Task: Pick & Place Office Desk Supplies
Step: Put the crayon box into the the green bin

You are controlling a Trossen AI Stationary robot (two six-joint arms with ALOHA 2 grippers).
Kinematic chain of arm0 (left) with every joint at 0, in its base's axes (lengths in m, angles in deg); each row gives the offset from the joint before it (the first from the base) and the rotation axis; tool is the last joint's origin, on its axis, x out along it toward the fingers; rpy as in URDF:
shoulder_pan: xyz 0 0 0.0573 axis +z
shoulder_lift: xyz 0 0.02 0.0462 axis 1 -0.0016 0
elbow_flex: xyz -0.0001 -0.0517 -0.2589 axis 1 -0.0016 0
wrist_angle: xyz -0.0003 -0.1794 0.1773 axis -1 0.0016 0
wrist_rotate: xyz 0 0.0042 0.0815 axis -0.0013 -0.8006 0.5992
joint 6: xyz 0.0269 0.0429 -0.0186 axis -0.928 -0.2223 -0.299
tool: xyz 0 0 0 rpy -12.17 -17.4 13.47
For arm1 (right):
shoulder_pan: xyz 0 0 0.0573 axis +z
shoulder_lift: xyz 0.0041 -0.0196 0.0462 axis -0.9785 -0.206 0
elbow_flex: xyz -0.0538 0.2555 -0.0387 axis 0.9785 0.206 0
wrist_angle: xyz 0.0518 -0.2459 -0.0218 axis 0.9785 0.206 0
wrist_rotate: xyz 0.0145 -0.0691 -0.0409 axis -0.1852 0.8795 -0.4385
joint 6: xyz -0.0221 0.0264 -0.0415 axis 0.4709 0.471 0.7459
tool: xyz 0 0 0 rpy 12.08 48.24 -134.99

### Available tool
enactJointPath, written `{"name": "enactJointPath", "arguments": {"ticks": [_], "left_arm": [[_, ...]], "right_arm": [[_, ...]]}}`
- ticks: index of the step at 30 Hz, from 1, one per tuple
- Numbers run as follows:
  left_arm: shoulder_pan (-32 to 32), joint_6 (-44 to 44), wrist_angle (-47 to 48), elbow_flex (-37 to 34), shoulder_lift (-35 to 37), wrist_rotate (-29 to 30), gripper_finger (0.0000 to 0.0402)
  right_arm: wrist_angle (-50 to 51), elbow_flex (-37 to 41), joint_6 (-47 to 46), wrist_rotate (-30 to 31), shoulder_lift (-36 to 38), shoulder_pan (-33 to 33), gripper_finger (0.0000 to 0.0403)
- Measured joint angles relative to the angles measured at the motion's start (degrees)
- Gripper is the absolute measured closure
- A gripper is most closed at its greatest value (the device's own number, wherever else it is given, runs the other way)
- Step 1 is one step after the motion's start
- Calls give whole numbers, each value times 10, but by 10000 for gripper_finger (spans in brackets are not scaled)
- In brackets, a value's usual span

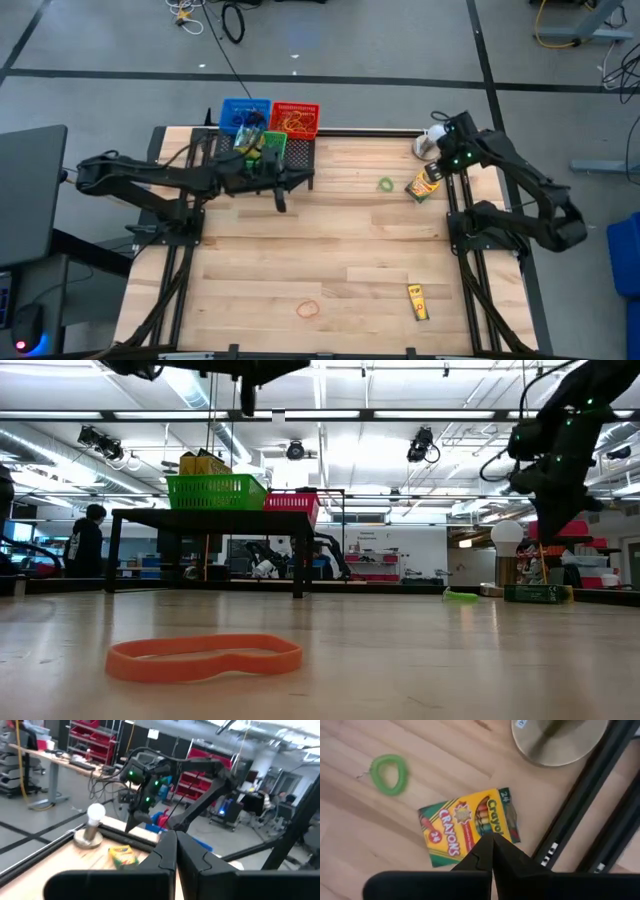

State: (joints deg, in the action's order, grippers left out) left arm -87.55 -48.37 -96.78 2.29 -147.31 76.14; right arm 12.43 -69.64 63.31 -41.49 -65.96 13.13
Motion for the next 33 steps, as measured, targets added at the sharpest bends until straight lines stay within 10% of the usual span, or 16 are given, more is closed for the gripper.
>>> {"name": "enactJointPath", "arguments": {"ticks": [17,26,33], "left_arm": [[-10,11,39,-60,106,25,395],[-16,9,40,-60,107,36,394],[-20,7,43,-60,107,52,393]], "right_arm": [[-26,4,-14,-13,-120,-67,225],[-72,64,-233,51,-11,-5,379],[-156,151,-438,169,39,93,398]]}}
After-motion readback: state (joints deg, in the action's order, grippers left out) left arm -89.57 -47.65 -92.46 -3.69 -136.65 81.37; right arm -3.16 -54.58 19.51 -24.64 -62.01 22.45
